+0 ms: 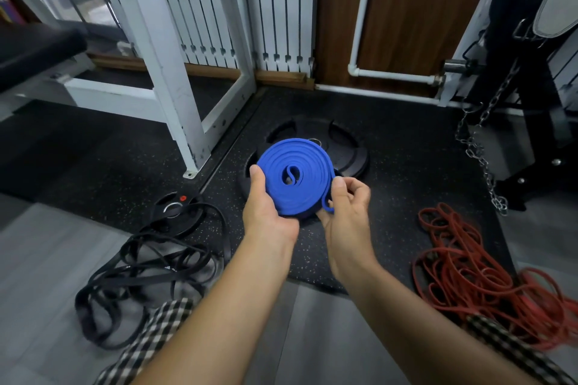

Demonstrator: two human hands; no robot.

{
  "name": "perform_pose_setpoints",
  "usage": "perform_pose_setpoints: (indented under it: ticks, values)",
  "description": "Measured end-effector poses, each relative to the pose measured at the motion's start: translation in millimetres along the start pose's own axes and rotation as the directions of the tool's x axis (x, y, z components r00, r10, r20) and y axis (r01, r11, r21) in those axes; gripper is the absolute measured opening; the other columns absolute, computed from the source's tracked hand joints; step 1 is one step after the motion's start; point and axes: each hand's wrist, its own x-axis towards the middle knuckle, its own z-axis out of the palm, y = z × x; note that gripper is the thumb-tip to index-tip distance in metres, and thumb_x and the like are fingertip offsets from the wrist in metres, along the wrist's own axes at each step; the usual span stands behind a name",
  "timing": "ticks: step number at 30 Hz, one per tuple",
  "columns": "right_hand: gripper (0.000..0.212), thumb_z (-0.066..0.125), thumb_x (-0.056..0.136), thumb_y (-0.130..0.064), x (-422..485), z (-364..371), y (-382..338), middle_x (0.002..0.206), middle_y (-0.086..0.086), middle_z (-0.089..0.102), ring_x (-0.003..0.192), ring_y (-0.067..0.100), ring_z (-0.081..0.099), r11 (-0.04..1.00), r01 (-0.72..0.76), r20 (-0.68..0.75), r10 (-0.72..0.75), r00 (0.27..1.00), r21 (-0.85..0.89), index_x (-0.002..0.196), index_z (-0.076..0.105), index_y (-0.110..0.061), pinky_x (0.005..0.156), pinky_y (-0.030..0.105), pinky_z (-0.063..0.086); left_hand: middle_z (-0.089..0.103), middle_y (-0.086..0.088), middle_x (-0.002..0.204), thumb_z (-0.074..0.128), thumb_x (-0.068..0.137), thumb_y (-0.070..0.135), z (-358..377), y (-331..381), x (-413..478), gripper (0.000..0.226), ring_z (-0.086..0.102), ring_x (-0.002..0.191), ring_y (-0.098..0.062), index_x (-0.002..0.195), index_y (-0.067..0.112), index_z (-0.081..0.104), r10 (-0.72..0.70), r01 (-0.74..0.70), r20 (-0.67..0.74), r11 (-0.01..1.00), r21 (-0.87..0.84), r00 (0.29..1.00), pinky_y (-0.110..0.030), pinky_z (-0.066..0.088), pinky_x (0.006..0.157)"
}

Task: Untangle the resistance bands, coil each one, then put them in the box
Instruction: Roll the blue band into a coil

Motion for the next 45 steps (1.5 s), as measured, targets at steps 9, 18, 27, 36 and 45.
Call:
perform_pose_setpoints:
  ticks: [9,18,27,36,45]
  values:
    - [0.052,0.057,0.089,-0.009,-57.8,-2.6,33.8,0.128,0.008,0.055,0.113,0.019,0.056,0.981,-0.176,0.056,0.181,0.982,-0.079,0.134,0.033,-0.018,0.103,0.042,0.043,0.064,-0.013,0.107,0.043,0.094,0.043,-66.1,-33.6,-3.7,0.036,0.062,0.096,-0.033,0.109,0.013,0.056,0.081,-0.064,-0.089,0.982,0.179,0.993,-0.047,0.051,0.080]
    - [0.062,0.049,0.094,-0.018,-6.1,-80.1,89.9,0.147,0.010,0.033,0.127,0.027,0.044,0.567,-0.224,0.119,0.505,0.855,-0.792,0.147,0.017,-0.018,0.105,0.045,0.039,0.039,-0.004,0.053,0.052,0.094,0.029,-139.9,-119.5,5.7,0.028,0.036,0.047,-0.014,0.073,0.010,0.050,-0.169,0.281,-0.339,0.906,0.316,0.926,-0.022,0.033,0.048]
    - [0.055,0.048,0.094,-0.011,26.7,-58.2,247.1,0.143,0.009,0.041,0.129,0.024,0.042,0.438,-0.178,0.208,0.698,0.686,-0.881,0.144,0.025,-0.011,0.104,0.030,0.035,0.051,-0.010,0.071,0.048,0.095,0.007,-232.7,-132.7,111.9,0.010,0.052,0.050,-0.016,0.085,0.006,0.049,-0.151,0.220,-0.544,0.973,0.065,0.826,-0.015,0.044,0.034]
    - [0.054,0.047,0.094,-0.006,54.6,-62.7,355.0,0.125,0.004,0.048,0.109,0.015,0.044,0.484,-0.354,0.215,0.782,0.585,-0.800,0.143,0.027,-0.018,0.093,0.029,0.039,0.057,-0.026,0.116,0.047,0.095,0.008,-290.8,-159.5,202.1,0.024,0.059,0.068,-0.024,0.118,0.000,0.046,-0.080,0.199,-0.654,0.974,0.110,0.752,-0.025,0.054,0.050]
    - [0.062,0.051,0.089,-0.040,64.1,-61.7,359.4,0.122,0.008,0.058,0.101,0.024,0.057,0.312,-0.134,0.150,0.738,0.658,-0.941,0.142,0.019,-0.041,0.092,0.044,0.046,0.041,-0.014,0.137,0.046,0.091,-0.007,-285.0,-150.2,217.0,0.063,0.060,0.072,-0.027,0.141,0.022,0.021,0.026,0.154,-0.613,0.959,0.238,0.790,-0.040,0.052,0.064]
